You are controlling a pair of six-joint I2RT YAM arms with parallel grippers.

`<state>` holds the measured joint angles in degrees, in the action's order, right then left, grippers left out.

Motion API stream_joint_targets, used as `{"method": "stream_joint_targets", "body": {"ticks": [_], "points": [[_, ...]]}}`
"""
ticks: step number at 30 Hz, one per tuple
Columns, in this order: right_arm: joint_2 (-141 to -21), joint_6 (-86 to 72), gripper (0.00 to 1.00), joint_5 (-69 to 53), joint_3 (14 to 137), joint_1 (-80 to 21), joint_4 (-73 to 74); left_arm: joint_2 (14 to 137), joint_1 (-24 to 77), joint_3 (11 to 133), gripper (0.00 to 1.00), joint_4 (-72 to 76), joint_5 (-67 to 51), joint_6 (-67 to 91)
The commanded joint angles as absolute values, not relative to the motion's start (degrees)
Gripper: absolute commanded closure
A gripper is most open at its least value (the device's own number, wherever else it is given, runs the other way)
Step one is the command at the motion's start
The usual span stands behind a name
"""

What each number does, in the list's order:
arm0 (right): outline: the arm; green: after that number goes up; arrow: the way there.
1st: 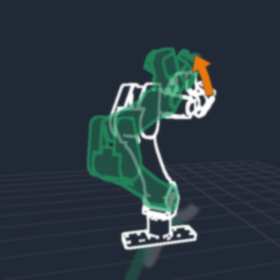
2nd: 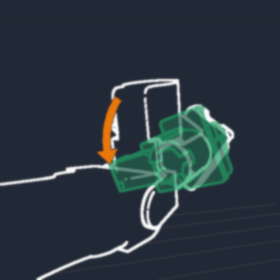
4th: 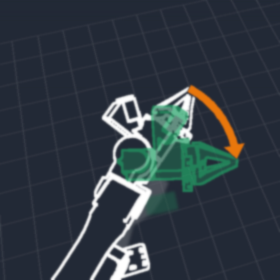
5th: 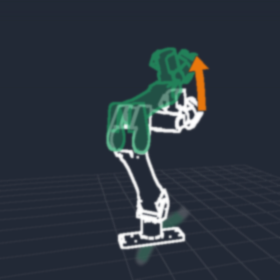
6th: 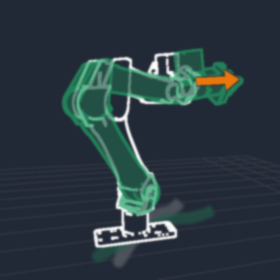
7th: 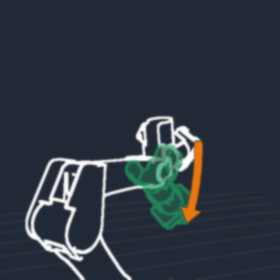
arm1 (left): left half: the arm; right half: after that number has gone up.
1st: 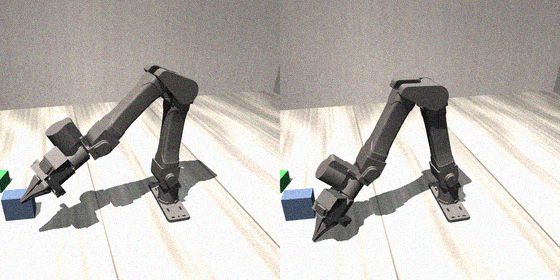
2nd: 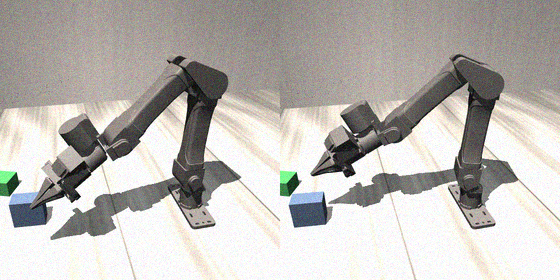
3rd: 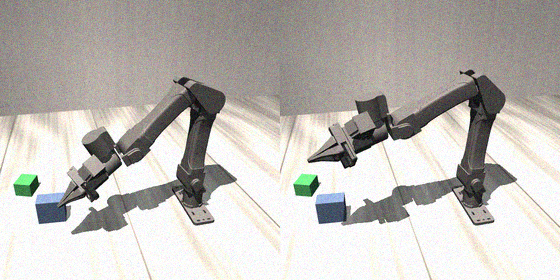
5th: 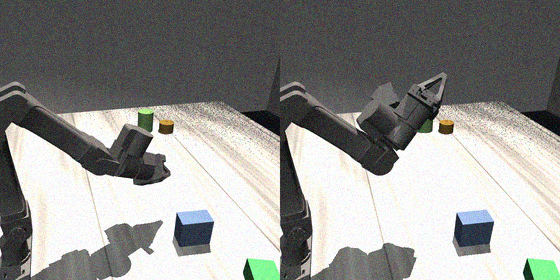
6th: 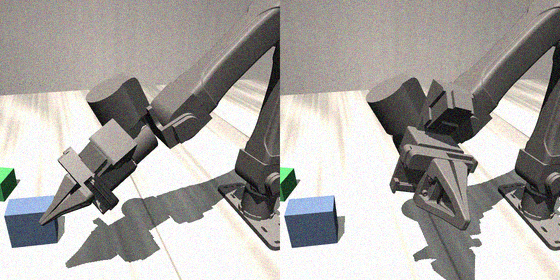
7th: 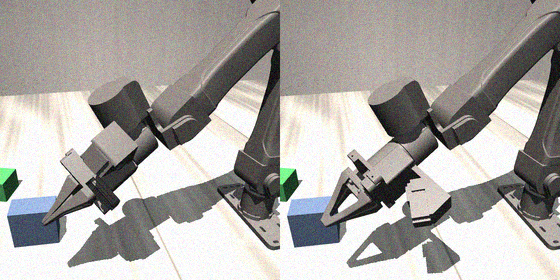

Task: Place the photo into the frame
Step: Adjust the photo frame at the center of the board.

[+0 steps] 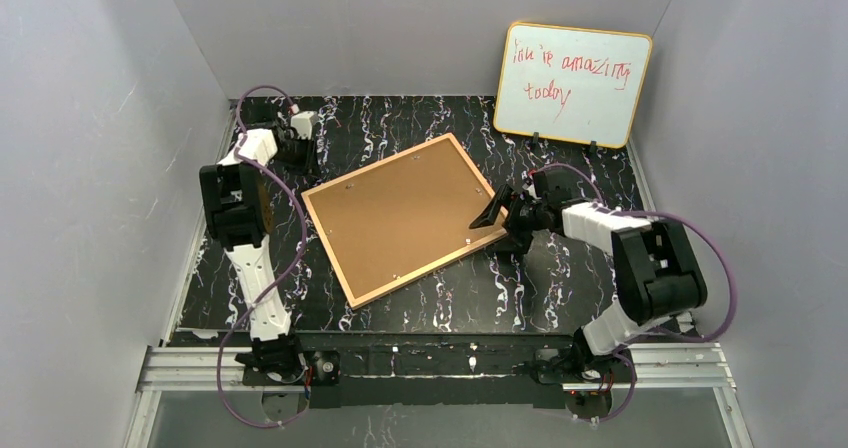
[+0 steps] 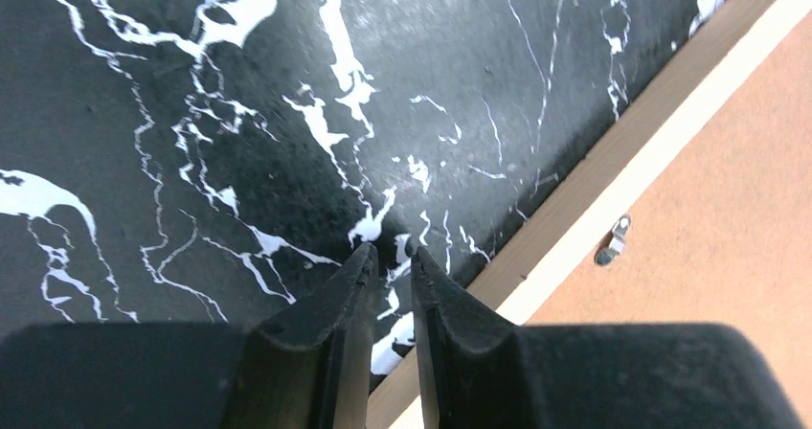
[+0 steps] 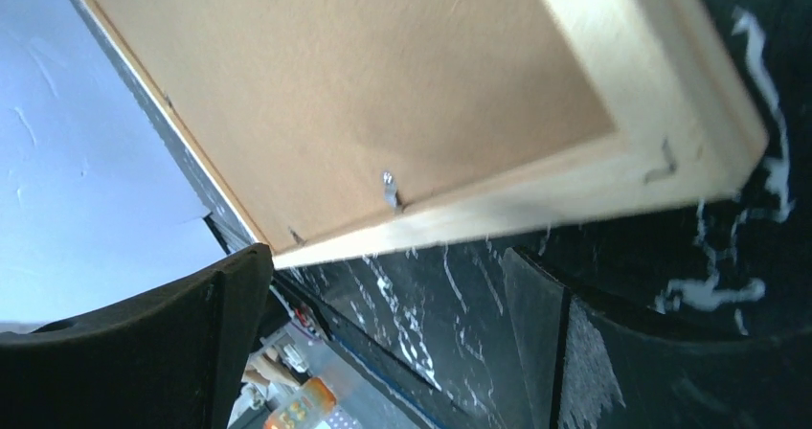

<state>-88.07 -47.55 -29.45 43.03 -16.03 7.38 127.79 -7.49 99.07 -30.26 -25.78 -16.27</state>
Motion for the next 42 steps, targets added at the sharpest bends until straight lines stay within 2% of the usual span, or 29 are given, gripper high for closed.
{"method": "stream_joint_targets", "body": {"ticks": [1, 9, 14, 21, 25, 29, 33, 39, 42], "points": [[-93.78, -47.66, 0.01, -29.63, 47.2, -16.17, 2.25, 126.56, -7.31, 93.11, 0.82, -39.95, -24.04, -23.87], [-102.73, -45.95, 0.01, -27.17, 56.89, -16.1, 2.55, 118.23, -7.33, 78.9, 0.85, -46.5, -24.33, -35.84], [-109.49, -45.29, 0.01, -27.03, 67.98, -16.09, 4.78, 112.93, -7.14, 72.2, 0.86, -53.47, -27.18, -43.53], [-122.51, -44.85, 0.01, -26.12, 87.23, -16.08, 10.25, 108.27, -4.15, 66.05, 0.84, -56.77, -32.59, -46.14], [-124.02, -43.13, 0.01, -21.25, 93.76, -16.09, 15.74, 108.04, -4.01, 66.93, 0.84, -58.36, -33.37, -46.46], [-116.89, -41.77, 0.06, -16.57, 90.61, -16.0, 15.97, 107.06, -6.43, 69.7, 0.83, -64.29, -34.35, -50.52], [-106.6, -42.92, 0.1, -14.99, 80.76, -17.76, 12.04, 108.66, -8.93, 73.0, 0.82, -68.75, -37.5, -52.39], [-98.51, -47.26, 0.12, -16.56, 72.43, -27.22, 8.17, 114.48, -8.9, 75.67, 0.77, -70.26, -45.0, -51.53], [-100.29, -50.68, 0.13, -20.03, 71.65, -33.43, 4.0, 117.62, -8.68, 76.57, 0.78, -70.04, -45.8, -51.32]]}}
